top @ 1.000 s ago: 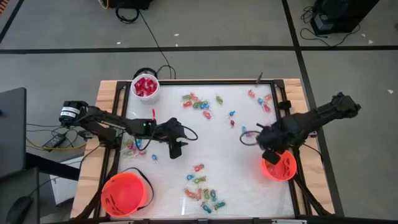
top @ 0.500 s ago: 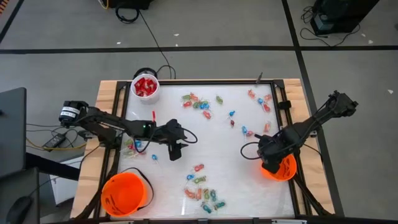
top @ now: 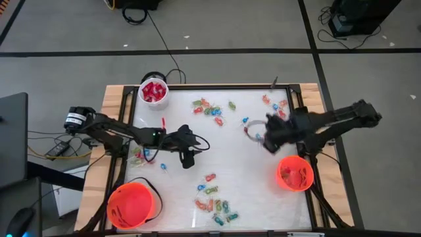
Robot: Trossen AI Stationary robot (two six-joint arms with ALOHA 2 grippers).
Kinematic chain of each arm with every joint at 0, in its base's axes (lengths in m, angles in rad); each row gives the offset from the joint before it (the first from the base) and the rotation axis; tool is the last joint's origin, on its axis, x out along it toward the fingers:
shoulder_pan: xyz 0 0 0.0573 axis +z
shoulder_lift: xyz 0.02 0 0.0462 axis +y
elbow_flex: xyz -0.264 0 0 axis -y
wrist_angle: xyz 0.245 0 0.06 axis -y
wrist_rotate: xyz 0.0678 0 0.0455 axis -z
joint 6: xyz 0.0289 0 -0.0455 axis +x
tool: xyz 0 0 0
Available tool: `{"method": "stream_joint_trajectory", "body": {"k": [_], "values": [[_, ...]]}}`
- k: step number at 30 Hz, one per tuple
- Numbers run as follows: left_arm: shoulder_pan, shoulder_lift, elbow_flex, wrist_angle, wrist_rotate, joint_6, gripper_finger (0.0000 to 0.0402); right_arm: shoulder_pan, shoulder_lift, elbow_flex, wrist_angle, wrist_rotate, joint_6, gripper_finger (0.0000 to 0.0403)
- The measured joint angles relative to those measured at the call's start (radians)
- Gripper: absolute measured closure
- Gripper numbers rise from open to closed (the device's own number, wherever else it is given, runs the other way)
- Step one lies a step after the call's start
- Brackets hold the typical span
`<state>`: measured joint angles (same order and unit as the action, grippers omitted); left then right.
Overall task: Sort candy by brand, put in halloween buckets
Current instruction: Put the orange candy into the right orange bucket
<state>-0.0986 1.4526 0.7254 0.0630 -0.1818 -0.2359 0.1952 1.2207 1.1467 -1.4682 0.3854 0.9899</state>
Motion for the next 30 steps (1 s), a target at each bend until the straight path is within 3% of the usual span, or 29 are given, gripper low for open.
{"method": "stream_joint_trajectory", "body": {"k": [2,6,14,19,23,30], "values": [[0.0,0.034,0.0,0.036,0.0,0.001,0.0225,-0.111,0.005,-0.018,0.005,0.062,-0.029,0.029],[0.0,0.118,0.0,0.074,0.0,0.01,0.0225,-0.328,0.016,-0.074,0.118,0.089,-0.178,0.0308],[0.019,0.197,0.0,0.115,0.024,0.026,0.0225,-0.68,0.121,-0.133,0.503,-0.038,-0.606,0.0304],[0.035,0.111,0.0,-0.01,0.016,0.026,0.0225,-0.828,0.238,-0.134,0.594,-0.067,-0.722,0.0293],[0.039,0.01,0.0,-0.11,-0.072,0.036,0.0225,-0.91,0.354,-0.134,0.624,-0.066,-0.763,0.0292],[0.036,-0.036,0.0,-0.084,-0.09,0.051,0.0225,-0.971,0.464,-0.134,0.665,-0.025,-0.798,0.0292]]}}
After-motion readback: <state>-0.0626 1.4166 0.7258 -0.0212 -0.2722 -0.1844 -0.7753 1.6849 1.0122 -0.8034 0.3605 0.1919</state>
